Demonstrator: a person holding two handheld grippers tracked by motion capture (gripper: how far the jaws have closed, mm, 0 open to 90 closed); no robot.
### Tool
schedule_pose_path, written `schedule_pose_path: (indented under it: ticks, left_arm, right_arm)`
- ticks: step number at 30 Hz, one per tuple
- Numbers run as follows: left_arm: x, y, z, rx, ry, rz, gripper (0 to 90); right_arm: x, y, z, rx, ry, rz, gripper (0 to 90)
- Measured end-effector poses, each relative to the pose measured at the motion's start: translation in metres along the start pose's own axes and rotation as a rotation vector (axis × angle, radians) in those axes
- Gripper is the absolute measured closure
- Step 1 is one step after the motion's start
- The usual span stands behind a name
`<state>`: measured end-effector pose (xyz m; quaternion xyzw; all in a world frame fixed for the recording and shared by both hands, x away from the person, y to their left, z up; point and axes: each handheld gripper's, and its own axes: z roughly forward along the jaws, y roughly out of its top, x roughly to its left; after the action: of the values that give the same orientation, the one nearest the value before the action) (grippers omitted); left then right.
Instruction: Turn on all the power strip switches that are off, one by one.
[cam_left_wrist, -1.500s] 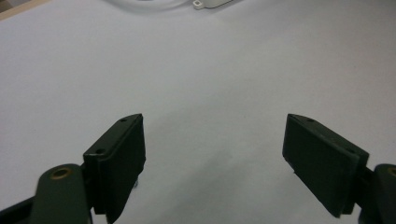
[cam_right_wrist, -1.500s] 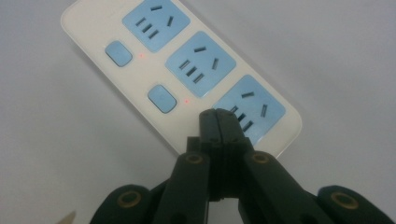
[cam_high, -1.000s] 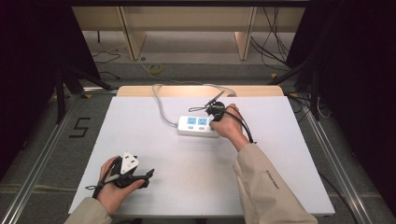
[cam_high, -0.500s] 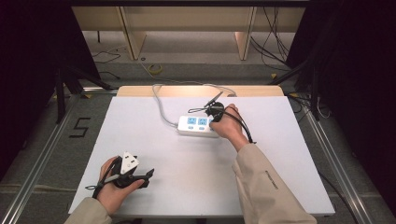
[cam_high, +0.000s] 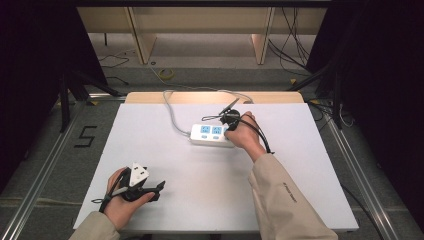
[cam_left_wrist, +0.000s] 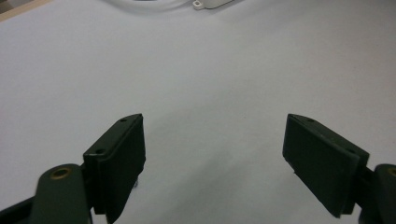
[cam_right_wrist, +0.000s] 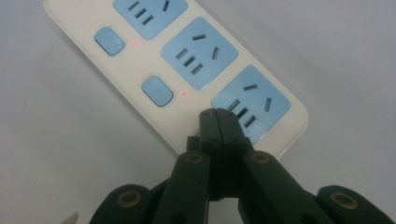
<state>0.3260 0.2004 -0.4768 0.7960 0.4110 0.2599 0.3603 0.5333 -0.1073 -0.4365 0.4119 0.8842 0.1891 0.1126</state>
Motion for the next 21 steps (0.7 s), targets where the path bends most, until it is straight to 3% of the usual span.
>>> schedule_pose_path:
  ticks: [15, 20, 21]
  left_arm:
    - [0.0001, -0.0001, -0.0004, 0.003, -0.001, 0.003, 21.1]
    - [0.0001, -0.0005, -0.0004, 0.004, -0.002, 0.003, 21.1]
    - [0.0003, -0.0005, -0.0003, 0.005, -0.002, 0.004, 21.1]
  right_arm:
    - [0.0002, -0.0003, 0.0006, 0.0, 0.0, -0.004, 90.0]
    - [-0.0021, -0.0034, -0.0006, -0.033, 0.012, 0.001, 90.0]
    - [-0.0032, -0.0041, -0.0021, -0.031, 0.003, 0.002, 83.7]
